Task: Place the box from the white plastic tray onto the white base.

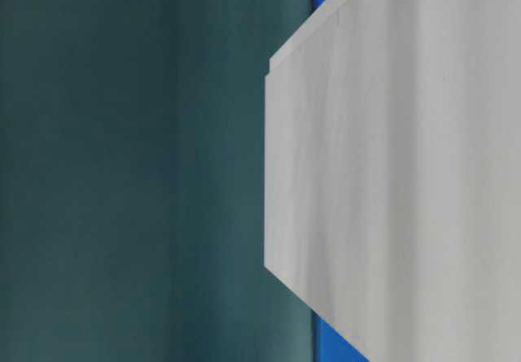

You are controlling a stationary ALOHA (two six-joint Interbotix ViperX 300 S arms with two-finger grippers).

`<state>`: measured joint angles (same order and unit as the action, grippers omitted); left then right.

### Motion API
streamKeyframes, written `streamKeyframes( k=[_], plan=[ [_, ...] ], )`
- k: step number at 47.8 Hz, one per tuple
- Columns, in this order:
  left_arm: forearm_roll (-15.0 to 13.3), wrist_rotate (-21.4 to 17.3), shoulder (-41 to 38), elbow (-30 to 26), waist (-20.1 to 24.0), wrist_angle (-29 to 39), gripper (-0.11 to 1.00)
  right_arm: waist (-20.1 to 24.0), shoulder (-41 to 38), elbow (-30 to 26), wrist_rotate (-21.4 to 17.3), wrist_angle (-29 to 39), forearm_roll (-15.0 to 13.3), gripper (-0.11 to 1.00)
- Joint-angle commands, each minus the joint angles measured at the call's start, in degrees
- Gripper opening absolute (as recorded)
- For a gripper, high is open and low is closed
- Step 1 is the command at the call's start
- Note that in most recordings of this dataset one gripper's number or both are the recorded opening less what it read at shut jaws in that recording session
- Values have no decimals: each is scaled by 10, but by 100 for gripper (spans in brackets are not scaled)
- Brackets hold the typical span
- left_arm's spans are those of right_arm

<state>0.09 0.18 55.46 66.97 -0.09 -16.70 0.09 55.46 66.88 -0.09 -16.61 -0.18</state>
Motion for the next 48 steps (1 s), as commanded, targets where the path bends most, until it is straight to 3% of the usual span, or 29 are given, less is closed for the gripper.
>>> streamKeyframes(
  k=[1, 7, 11, 20, 30, 39, 48],
  plan=[
    [7, 8, -19, -29, 7, 10, 14, -4, -4, -4, -7, -4, 5, 14],
    [8, 8, -30, -53, 7, 37, -1, -9, 4, -27, -19, 78, 48, 3],
    [8, 10, -33, -62, 7, 58, -7, -19, 13, -47, -30, 161, 55, -1],
    [8, 34, -33, -77, 8, 85, -7, -58, 24, -100, -39, 322, 55, -1],
    [9, 36, -34, -84, 5, 131, -7, -125, 20, -166, -39, 508, 55, -1],
    [9, 35, -33, -100, 4, 163, -7, -169, 18, -215, -37, 620, 54, -1],
    [9, 34, -34, -105, 4, 173, -7, -184, -8, -245, -36, 713, 48, -1]
  ],
)
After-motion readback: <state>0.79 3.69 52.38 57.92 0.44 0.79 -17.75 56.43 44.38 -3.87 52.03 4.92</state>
